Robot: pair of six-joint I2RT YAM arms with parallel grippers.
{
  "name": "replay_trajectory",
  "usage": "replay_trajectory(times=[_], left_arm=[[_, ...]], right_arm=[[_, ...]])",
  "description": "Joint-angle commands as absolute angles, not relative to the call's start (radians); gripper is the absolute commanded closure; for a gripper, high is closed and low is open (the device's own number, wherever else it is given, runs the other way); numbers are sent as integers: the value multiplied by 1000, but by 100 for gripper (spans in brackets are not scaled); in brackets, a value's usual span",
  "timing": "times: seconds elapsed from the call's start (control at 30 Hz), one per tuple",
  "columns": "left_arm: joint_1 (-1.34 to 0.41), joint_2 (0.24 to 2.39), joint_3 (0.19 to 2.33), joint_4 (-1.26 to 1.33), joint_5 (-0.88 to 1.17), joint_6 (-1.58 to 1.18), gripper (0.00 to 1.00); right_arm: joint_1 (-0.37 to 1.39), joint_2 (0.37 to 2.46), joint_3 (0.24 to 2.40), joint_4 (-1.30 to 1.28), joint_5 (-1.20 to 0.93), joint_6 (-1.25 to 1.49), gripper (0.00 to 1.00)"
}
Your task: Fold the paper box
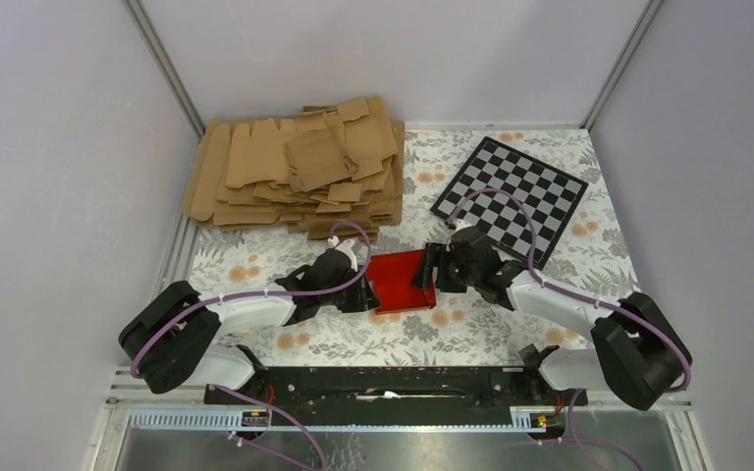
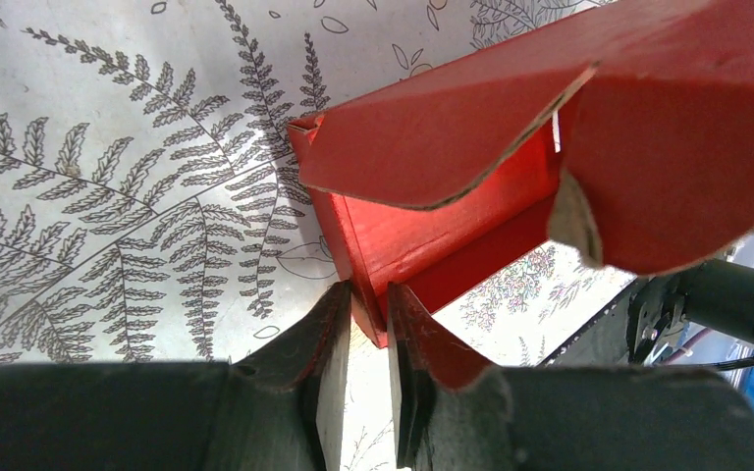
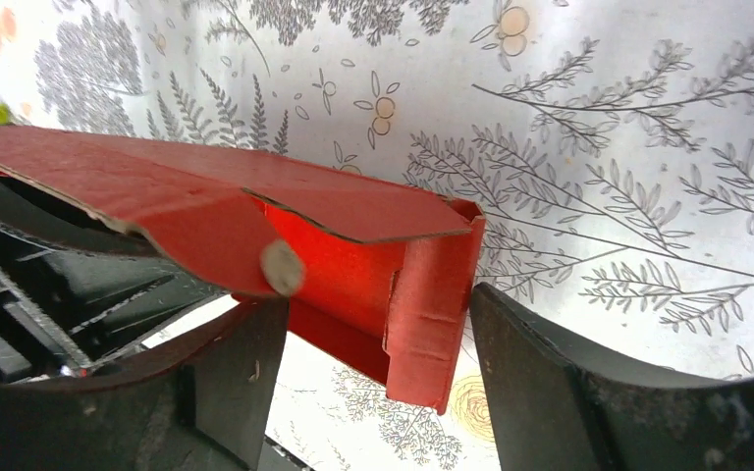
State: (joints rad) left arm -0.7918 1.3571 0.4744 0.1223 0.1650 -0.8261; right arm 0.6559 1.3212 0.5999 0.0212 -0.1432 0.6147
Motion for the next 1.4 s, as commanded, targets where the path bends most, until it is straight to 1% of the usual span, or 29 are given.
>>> replay_trajectory(times=[0.0,0.07,0.13,0.23,0.3,0.4,0.47,0.5,0.6,0.7,0.9,1.13,1.37], left_arm=[[-788,1340,496,157,166,-808,80],[-788,1338,495,154,166,-807,80],[-788,1336,495,154,167,-807,80],[-788,1334,495,148,167,-805,80],[-788,1326,501,132,162,-801,78],[-788,1307,511,111,159,-793,70],[-788,1286,517,98,155,-787,62],[-788,1278,517,95,154,-786,59],[-788,1265,521,83,138,-782,58],[-788,1268,525,84,123,-778,60],[-787,1312,531,117,128,-771,67],[-787,1347,542,137,131,-762,72],[-788,1375,554,135,133,-756,76]], right_arm=[[584,1237,526,98,-184,700,27],[534,1194,487,113,-202,724,30],[504,1161,463,112,-205,721,31],[460,1133,443,95,-230,697,25],[436,1126,437,73,-242,681,26],[418,1120,418,71,-260,684,38],[416,1117,401,91,-273,695,40],[416,1115,390,102,-280,704,42],[416,1113,350,153,-313,750,49],[416,1124,311,223,-353,784,51],[416,1181,278,340,-429,812,54],[416,1226,281,377,-450,815,58],[416,1279,284,436,-489,817,65]])
